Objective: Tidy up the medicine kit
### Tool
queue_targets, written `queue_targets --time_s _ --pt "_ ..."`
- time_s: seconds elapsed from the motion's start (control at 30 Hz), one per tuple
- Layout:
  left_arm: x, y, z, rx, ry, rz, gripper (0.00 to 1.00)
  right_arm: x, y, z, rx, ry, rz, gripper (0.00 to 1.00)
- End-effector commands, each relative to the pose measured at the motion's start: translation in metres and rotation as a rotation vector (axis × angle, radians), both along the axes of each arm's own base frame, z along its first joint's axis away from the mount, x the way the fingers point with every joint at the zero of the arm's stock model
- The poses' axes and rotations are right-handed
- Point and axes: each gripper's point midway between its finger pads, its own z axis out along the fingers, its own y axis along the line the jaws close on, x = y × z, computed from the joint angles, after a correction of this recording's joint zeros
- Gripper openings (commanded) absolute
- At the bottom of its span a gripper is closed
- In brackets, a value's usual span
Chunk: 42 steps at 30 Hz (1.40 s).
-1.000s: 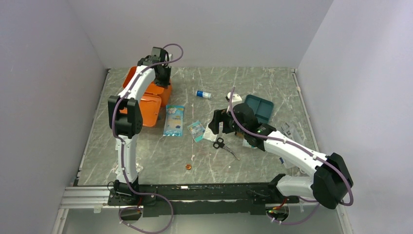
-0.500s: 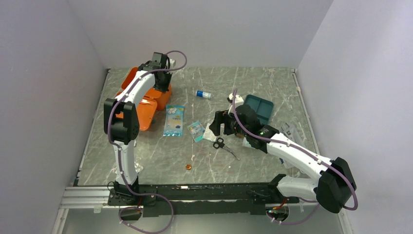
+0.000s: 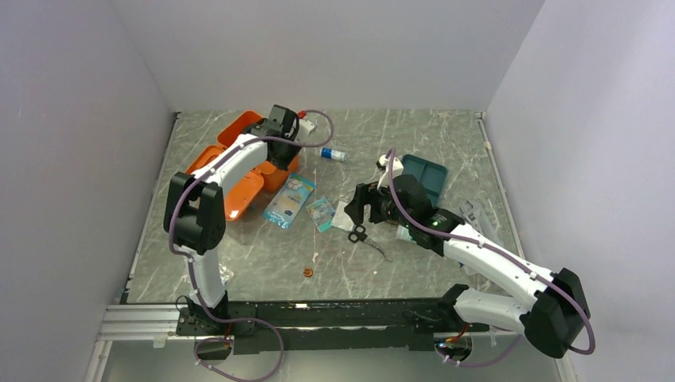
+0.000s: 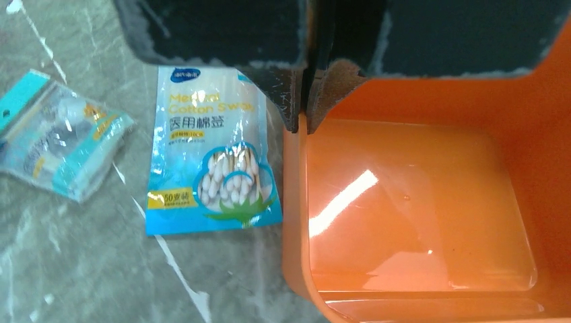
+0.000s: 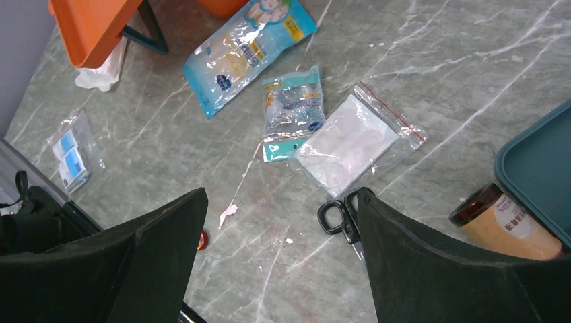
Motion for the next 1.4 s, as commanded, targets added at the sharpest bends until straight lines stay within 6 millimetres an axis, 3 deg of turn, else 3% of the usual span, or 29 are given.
queue_targets --time_s 0.0,0.6,0.77,0.87,1.13,1.17,1.2,1.23,1.37 --pt "-0.022 -0.015 0.014 0.018 -0.027 -0.171 0.0 -0.003 -0.009 0.013 0.004 -0.035 -0.026 0.84" --pt "-0.109 -0.056 0.025 -0.093 0.018 -0.627 0.0 -0.024 -0.047 0.042 -0.025 -0.095 -0.082 0.86" --pt "-0.116 -0.059 0.028 -0.113 0.007 -0.656 0.0 -0.027 -0.053 0.041 -0.041 -0.096 -0.088 0.87" --pt "-0.11 -0.057 0.031 -0.098 -0.002 -0.623 0.01 -0.026 -0.053 0.041 -0.048 -0.096 -0.09 0.88" --pt "-0.105 -0.056 0.035 -0.098 -0.012 -0.58 0.44 -0.022 -0.057 0.041 -0.071 -0.108 -0.105 0.9" --pt "-0.105 -0.056 0.035 -0.099 -0.013 -0.577 0.55 -0.022 -0.057 0.041 -0.074 -0.108 -0.108 0.9" --pt "-0.105 -0.056 0.036 -0.101 -0.014 -0.578 0.86 -0.021 -0.057 0.041 -0.075 -0.11 -0.109 0.9" --pt "-0.105 -0.057 0.038 -0.104 -0.017 -0.578 0.98 -0.02 -0.057 0.042 -0.076 -0.113 -0.111 0.9" --pt "-0.098 -0.057 0.062 -0.114 -0.09 -0.546 0.99 -0.015 -0.057 0.048 -0.084 -0.13 -0.123 0.91"
